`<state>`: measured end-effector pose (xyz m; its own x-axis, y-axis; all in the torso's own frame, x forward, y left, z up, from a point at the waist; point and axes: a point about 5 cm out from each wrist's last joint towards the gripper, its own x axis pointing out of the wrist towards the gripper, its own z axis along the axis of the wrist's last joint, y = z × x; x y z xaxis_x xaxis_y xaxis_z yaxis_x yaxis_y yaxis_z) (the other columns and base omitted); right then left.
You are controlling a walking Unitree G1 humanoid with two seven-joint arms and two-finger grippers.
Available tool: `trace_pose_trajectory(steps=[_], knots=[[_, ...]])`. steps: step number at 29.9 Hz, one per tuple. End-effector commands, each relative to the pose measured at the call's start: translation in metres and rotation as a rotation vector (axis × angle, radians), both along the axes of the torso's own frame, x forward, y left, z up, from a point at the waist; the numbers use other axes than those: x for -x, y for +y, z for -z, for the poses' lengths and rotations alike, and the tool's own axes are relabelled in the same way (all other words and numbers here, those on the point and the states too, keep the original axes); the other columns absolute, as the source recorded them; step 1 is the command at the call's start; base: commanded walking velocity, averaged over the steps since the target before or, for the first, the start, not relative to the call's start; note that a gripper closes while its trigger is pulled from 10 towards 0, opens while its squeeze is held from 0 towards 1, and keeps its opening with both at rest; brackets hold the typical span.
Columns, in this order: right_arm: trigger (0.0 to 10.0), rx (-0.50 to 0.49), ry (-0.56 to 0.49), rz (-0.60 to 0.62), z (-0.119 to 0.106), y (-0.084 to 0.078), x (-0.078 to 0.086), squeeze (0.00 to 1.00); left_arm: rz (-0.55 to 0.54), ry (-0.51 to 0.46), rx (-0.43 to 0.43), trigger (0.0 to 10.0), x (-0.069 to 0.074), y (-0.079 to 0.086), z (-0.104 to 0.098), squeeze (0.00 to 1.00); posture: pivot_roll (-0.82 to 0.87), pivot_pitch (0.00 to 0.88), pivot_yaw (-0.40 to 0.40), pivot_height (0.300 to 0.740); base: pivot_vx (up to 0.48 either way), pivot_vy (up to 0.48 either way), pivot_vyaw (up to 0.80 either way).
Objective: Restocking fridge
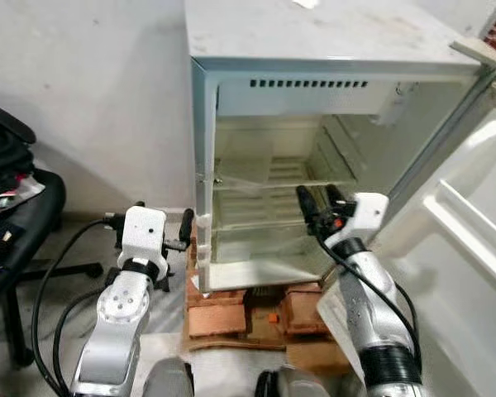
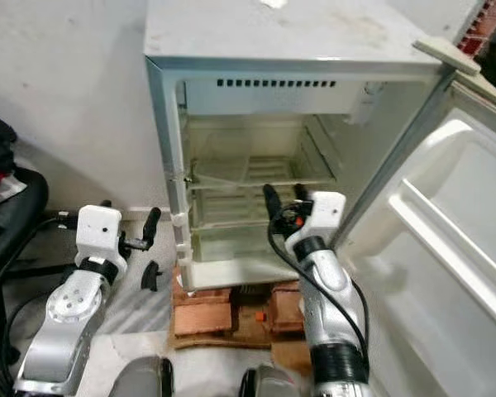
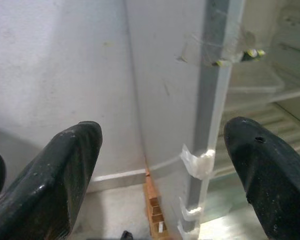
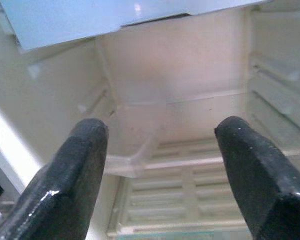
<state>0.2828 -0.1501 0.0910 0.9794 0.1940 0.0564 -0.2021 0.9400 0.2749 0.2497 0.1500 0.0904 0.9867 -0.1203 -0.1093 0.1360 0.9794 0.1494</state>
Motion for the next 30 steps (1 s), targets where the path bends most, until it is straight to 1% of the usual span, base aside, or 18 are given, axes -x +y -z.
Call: trace_pose_trajectory(steps=[1, 3, 5, 7, 11, 12, 13, 14, 17, 21, 22, 25, 27, 30], knots=[[10.0, 0.021, 0.012, 0.025, -0.001, -0.005, 0.003, 1.0, 0.033, -0.004, 0.004, 10.0, -0.004, -0.005, 0.002, 0.0, 0.06, 0.0, -0.073, 0.74, 0.0, 0.0, 0.0], [10.0, 0.028, 0.01, 0.032, -0.003, -0.006, 0.004, 1.0, 0.06, -0.018, 0.019, 10.0, -0.008, -0.009, -0.001, 0.0, 0.05, 0.0, -0.061, 0.74, 0.0, 0.0, 0.0], [10.0, 0.033, 0.003, 0.031, -0.007, -0.006, 0.005, 1.0, 0.068, -0.03, 0.026, 10.0, -0.009, -0.01, -0.003, 0.0, 0.04, 0.0, -0.055, 0.74, 0.0, 0.0, 0.0], [10.0, 0.048, -0.003, 0.048, -0.009, -0.011, 0.011, 1.0, 0.074, -0.044, 0.03, 10.0, -0.006, -0.009, -0.004, 0.0, 0.04, 0.0, -0.049, 0.74, 0.0, 0.0, 0.0], [10.0, 0.054, 0.023, 0.065, -0.004, -0.016, 0.021, 1.0, 0.081, -0.039, 0.03, 10.0, -0.003, -0.008, 0.0, 0.0, 0.04, 0.0, -0.049, 0.74, 0.0, 0.0, 0.0], [10.0, 0.058, 0.028, 0.064, -0.003, -0.016, 0.023, 0.05, 0.084, -0.036, 0.028, 10.0, -0.002, -0.009, 0.001, 0.0, 0.03, 0.0, -0.051, 0.74, 0.0, 0.0, 0.0], [10.0, 0.067, 0.034, 0.063, -0.002, -0.015, 0.026, 0.0, 0.089, -0.032, 0.027, 10.0, -0.002, -0.009, 0.001, 0.0, 0.03, 0.0, -0.053, 0.74, 0.0, 0.0, 0.0], [10.0, 0.067, 0.034, 0.063, -0.002, -0.015, 0.026, 0.0, 0.089, -0.032, 0.027, 10.0, -0.002, -0.009, 0.001, 0.0, 0.03, 0.0, -0.053, 0.74, 0.0, 0.0, 0.0], [10.0, 0.071, 0.058, 0.061, 0.002, -0.012, 0.033, 0.0, 0.091, -0.02, 0.035, 10.0, -0.002, -0.01, 0.004, 0.0, 0.02, 0.0, -0.037, 0.74, -0.275, 0.0, 0.0], [10.0, 0.09, 0.052, 0.072, 0.001, -0.012, 0.034, 0.0, 0.101, -0.017, 0.038, 10.0, -0.002, -0.012, 0.005, 0.0, 0.01, 0.0, -0.029, 0.74, -0.326, 0.0, 0.0], [10.0, 0.115, 0.021, 0.079, -0.006, -0.011, 0.029, 0.0, 0.105, -0.016, 0.037, 10.0, -0.003, -0.012, 0.005, 0.0, 0.0, 0.0, -0.019, 0.74, -0.326, 0.0, 0.0], [10.0, 0.131, -0.004, 0.088, -0.011, -0.01, 0.026, 0.0, 0.109, -0.018, 0.036, 10.0, -0.003, -0.012, 0.005, 0.0, 0.0, 0.0, -0.017, 0.74, -0.329, 0.0, 0.0], [10.0, 0.187, -0.024, 0.114, -0.014, -0.01, 0.021, 0.0, 0.112, -0.025, 0.035, 10.0, -0.006, -0.013, 0.002, 0.0, 0.0, 0.0, -0.006, 0.74, -0.328, 0.0, 0.0], [10.0, 0.17, -0.02, 0.092, -0.013, -0.008, 0.019, 0.0, 0.114, -0.032, 0.032, 10.0, -0.008, -0.012, 0.0, 0.0, 0.0, 0.0, -0.006, 0.74, -0.325, 0.0, 0.0]])
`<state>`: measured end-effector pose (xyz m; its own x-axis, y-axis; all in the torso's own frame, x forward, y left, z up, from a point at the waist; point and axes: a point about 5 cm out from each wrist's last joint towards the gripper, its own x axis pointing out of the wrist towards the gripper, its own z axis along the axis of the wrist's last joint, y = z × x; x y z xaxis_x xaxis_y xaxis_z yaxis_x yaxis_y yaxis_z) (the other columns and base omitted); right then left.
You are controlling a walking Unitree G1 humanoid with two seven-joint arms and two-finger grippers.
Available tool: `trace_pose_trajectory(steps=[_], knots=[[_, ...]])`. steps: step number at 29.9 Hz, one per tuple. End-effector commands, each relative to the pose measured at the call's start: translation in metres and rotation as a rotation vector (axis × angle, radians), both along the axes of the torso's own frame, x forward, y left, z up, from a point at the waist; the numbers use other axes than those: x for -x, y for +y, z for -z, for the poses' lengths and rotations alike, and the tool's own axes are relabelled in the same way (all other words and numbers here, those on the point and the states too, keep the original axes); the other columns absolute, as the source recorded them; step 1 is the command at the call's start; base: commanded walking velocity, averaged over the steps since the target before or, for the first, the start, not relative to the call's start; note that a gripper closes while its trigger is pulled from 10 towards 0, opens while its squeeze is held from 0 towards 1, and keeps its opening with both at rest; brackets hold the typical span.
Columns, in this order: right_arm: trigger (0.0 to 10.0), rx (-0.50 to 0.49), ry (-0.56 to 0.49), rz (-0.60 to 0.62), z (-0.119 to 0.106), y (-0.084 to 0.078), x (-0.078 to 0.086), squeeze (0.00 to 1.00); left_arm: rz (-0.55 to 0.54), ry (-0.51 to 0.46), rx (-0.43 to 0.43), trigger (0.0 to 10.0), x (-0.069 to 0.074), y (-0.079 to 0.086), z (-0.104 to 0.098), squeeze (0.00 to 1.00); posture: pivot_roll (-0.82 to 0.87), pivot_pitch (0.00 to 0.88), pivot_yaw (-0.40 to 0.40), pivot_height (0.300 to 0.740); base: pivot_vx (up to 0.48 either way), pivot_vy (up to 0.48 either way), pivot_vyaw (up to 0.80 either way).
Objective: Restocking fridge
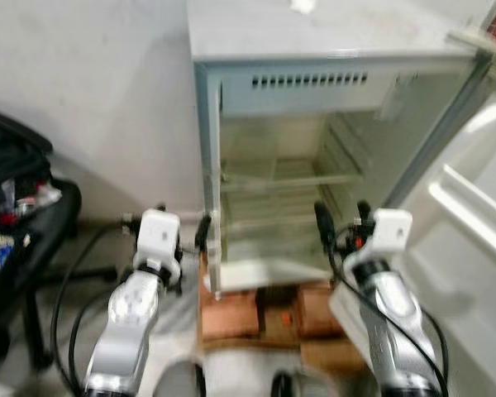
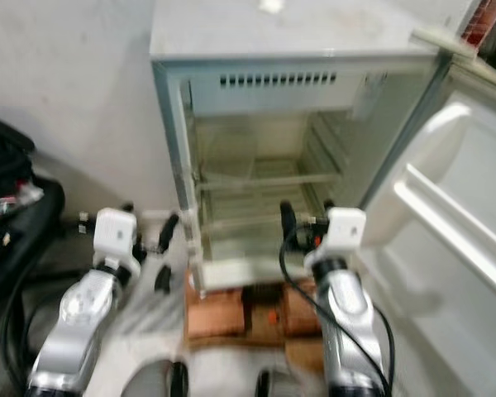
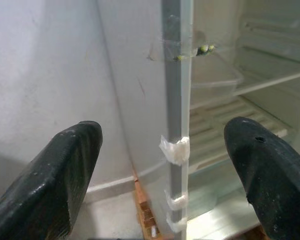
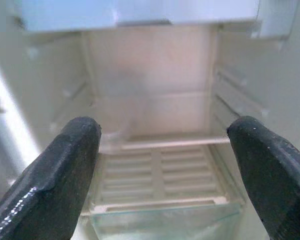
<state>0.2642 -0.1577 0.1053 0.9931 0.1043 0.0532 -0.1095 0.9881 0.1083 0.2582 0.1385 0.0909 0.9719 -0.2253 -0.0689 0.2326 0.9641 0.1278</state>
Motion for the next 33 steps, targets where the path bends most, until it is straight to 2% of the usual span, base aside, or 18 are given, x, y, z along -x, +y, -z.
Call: trace_pose_trajectory(steps=[1, 5, 13, 16, 22, 26, 33], knots=[[10.0, -0.008, 0.011, -0.007, 0.002, -0.001, 0.0, 0.0, 0.012, 0.001, 0.002, 10.0, -0.001, -0.001, -0.001, 0.0, 0.0, 0.0, -0.007, 0.74, -0.322, 0.0, 0.0], [10.0, -0.049, 0.034, 0.019, 0.006, -0.005, 0.002, 0.0, 0.016, -0.005, 0.0, 10.0, -0.002, -0.001, -0.003, 0.0, 0.01, 0.0, -0.005, 0.74, -0.324, 0.0, 0.0], [10.0, 0.027, 0.068, 0.094, 0.009, -0.008, 0.002, 0.0, 0.026, -0.003, 0.003, 10.0, -0.002, -0.003, -0.004, 0.0, 0.0, 0.0, -0.005, 0.74, -0.312, 0.0, 0.0], [10.0, 0.031, 0.079, 0.026, 0.012, -0.002, 0.004, 0.0, 0.031, 0.001, 0.003, 10.0, -0.001, -0.005, -0.003, 0.0, 0.0, 0.007, -0.004, 0.74, -0.296, 0.0, 0.0], [10.0, 0.046, 0.087, 0.048, 0.012, -0.002, 0.003, 0.0, 0.032, 0.003, 0.0, 10.0, -0.001, -0.005, -0.003, 0.0, 0.0, 0.012, -0.01, 0.74, -0.284, 0.0, 0.0], [10.0, 0.037, 0.073, 0.046, 0.009, -0.002, 0.002, 0.0, 0.033, -0.005, 0.024, 10.0, -0.002, -0.006, -0.004, 0.0, 0.0, 0.024, -0.017, 0.74, 0.0, 0.0, 0.0], [10.0, 0.007, 0.082, 0.037, 0.009, -0.001, 0.001, 0.0, 0.03, -0.009, 0.004, 10.0, -0.001, -0.007, -0.003, 0.0, -0.01, 0.043, -0.024, 0.74, 0.0, -0.036, 0.0]])
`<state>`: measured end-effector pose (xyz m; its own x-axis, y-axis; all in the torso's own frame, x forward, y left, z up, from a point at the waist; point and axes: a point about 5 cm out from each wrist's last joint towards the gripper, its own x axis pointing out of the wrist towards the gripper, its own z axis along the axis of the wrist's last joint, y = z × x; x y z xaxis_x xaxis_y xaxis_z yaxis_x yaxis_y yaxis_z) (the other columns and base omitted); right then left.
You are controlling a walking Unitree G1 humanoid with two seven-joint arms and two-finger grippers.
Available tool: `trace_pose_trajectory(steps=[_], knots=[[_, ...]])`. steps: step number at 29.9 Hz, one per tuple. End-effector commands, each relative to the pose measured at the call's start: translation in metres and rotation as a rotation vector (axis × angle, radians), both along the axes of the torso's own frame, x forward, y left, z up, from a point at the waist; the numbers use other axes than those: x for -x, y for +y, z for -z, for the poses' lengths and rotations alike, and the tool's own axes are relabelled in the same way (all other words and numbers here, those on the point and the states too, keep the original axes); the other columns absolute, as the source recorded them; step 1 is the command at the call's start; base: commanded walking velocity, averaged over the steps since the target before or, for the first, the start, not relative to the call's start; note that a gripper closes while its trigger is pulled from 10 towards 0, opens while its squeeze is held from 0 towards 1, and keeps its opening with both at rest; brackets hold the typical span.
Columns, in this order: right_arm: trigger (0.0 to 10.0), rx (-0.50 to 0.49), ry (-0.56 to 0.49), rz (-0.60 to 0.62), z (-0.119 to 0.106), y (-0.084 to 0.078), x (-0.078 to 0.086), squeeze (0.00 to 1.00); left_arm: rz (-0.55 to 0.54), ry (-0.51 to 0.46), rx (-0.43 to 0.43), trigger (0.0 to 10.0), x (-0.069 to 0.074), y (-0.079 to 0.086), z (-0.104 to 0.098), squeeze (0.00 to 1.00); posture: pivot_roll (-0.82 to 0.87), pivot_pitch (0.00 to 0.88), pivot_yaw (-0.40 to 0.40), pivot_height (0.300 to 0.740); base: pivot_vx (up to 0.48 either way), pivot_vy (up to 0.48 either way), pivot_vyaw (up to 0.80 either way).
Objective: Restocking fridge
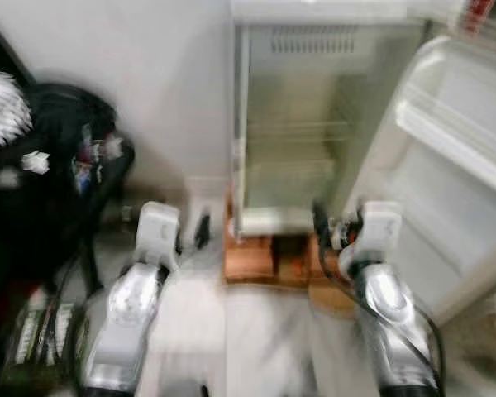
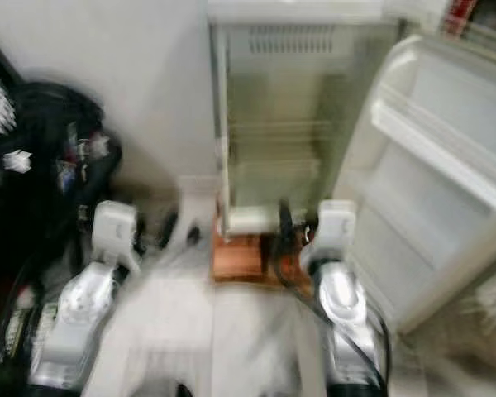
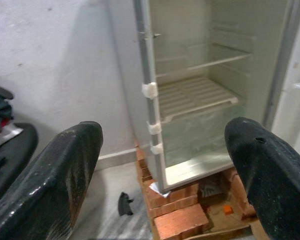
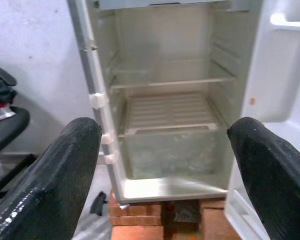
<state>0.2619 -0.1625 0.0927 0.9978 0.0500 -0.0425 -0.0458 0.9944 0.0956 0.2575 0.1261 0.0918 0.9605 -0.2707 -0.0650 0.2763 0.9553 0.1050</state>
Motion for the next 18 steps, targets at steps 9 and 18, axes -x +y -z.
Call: trace_pose_trajectory(steps=[9, 18], knots=[[10.0, 0.007, -0.023, -0.058, -0.0067, 0.0051, -0.0002, 1.0, -0.009, -0.006, -0.02, 10.0, -0.0003, 0.0027, -0.0007, 0.0, -0.01, 0.051, -0.03, 0.74, 0.0, -0.448, 0.0], [10.0, 0.01, -0.013, -0.077, -0.0044, 0.0084, -0.0014, 0.0, 0.008, -0.015, -0.026, 10.0, -0.0007, 0.0011, -0.0016, 0.0, -0.01, 0.048, -0.029, 0.74, 0.0, -0.48, 0.0]])
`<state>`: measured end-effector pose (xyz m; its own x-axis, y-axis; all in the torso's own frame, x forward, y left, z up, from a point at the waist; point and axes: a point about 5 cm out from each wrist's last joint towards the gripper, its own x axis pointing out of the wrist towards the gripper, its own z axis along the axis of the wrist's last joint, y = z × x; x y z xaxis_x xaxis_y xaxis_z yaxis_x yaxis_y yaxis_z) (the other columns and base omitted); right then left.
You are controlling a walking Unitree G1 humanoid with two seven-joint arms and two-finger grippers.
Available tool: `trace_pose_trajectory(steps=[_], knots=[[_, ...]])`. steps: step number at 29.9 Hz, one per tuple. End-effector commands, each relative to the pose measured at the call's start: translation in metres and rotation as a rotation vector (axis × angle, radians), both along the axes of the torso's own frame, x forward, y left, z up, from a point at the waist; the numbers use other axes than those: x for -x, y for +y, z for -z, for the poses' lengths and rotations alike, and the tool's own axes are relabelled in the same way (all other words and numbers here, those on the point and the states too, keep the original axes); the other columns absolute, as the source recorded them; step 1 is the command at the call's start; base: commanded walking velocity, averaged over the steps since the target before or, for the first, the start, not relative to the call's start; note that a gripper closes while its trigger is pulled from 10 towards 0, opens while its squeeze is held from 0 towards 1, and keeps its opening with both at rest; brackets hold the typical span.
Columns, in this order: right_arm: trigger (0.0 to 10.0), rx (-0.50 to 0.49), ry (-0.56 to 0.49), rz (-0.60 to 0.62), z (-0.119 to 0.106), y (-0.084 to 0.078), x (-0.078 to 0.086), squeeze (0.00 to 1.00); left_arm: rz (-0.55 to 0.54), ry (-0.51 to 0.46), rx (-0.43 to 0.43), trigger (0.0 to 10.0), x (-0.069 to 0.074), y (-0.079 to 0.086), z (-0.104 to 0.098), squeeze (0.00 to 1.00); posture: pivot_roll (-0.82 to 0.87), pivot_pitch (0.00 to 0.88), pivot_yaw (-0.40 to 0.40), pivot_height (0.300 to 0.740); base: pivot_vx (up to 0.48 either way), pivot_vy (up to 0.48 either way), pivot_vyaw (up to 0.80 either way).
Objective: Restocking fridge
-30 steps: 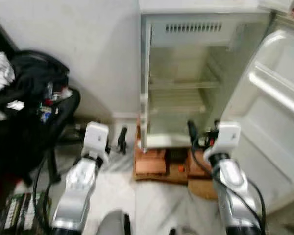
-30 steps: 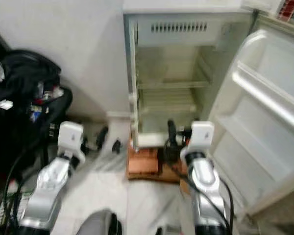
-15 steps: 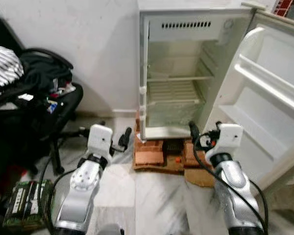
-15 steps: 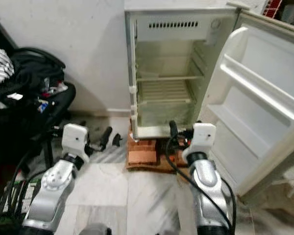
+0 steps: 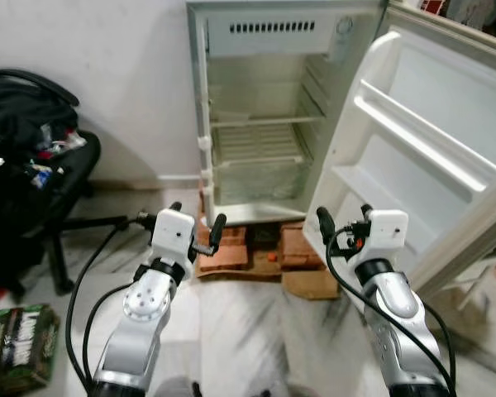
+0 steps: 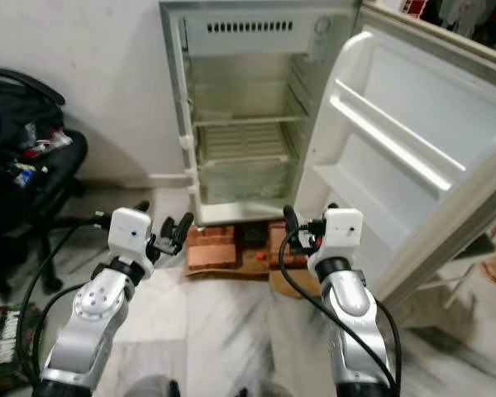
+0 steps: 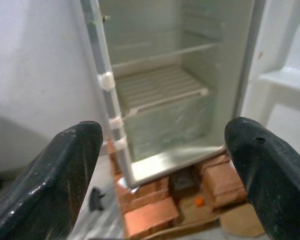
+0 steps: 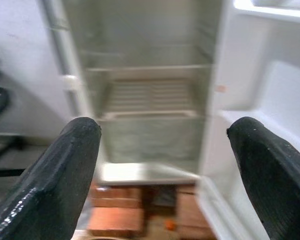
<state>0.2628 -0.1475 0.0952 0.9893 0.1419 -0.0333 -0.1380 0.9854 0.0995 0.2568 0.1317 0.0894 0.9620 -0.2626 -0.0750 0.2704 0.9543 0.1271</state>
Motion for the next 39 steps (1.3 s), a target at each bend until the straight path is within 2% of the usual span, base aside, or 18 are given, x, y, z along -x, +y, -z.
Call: trace_pose_trajectory(steps=[1, 5, 9, 13, 21, 27, 30, 32, 34, 37, 39], knots=[[10.0, 0.015, -0.005, 0.015, -0.002, -0.007, 0.0, 0.0, 0.015, -0.018, -0.001, 10.0, -0.001, -0.004, -0.004, 0.0, -0.01, 0.048, -0.029, 0.74, 0.0, -0.48, 0.0], [10.0, 0.0, 0.041, -0.005, 0.005, -0.006, 0.001, 0.0, 0.015, -0.014, -0.008, 10.0, -0.001, -0.006, -0.004, 0.0, -0.01, 0.048, -0.03, 0.74, 0.0, -0.48, 0.0], [10.0, -0.054, 0.11, -0.091, 0.012, 0.001, 0.004, 0.0, 0.024, -0.005, -0.005, 10.0, 0.001, -0.008, -0.002, 0.0, -0.01, 0.05, -0.031, 0.74, 0.0, -0.48, 0.0], [10.0, -0.104, 0.178, -0.104, 0.017, 0.002, 0.006, 0.0, 0.055, -0.008, -0.001, 10.0, 0.003, -0.011, -0.002, 0.0, -0.01, 0.053, -0.032, 0.74, 0.0, -0.48, 0.0], [10.0, -0.117, 0.245, -0.245, 0.022, 0.011, 0.014, 0.0, 0.072, 0.003, -0.002, 10.0, 0.005, -0.015, -0.001, 0.0, -0.01, 0.061, -0.034, 0.74, 0.0, -0.472, 0.0], [10.0, -0.128, 0.275, -0.285, 0.024, 0.012, 0.017, 0.0, 0.097, -0.004, 0.007, 10.0, 0.007, -0.016, -0.002, 0.0, -0.01, 0.066, -0.035, 0.74, 0.0, -0.476, 0.0], [10.0, -0.115, 0.299, -0.302, 0.027, 0.01, 0.018, 0.0, 0.088, -0.004, 0.012, 10.0, 0.007, -0.015, -0.003, 0.0, -0.01, 0.069, -0.035, 0.74, 0.0, -0.089, 0.0], [10.0, -0.099, 0.301, -0.286, 0.027, 0.006, 0.017, 0.0, 0.071, 0.003, 0.019, 10.0, 0.007, -0.013, -0.002, 0.0, -0.01, 0.07, -0.036, 0.74, 0.0, 0.0, 0.0], [10.0, -0.037, 0.268, -0.241, 0.024, 0.0, 0.011, 0.0, 0.024, 0.017, 0.002, 10.0, 0.005, -0.008, -0.001, 0.0, -0.01, 0.07, -0.034, 0.74, 0.0, 0.0, 0.0], [10.0, -0.041, 0.199, -0.191, 0.014, -0.001, 0.003, 0.0, -0.052, 0.037, -0.019, 10.0, 0.003, 0.001, 0.003, 0.0, -0.01, 0.072, -0.029, 0.74, 0.0, 0.0, 0.0], [10.0, -0.063, 0.136, -0.159, 0.002, 0.001, -0.007, 0.0, -0.202, 0.102, -0.015, 10.0, 0.003, 0.022, 0.01, 0.0, -0.01, 0.071, -0.025, 0.74, 0.0, 0.0, 0.0]])
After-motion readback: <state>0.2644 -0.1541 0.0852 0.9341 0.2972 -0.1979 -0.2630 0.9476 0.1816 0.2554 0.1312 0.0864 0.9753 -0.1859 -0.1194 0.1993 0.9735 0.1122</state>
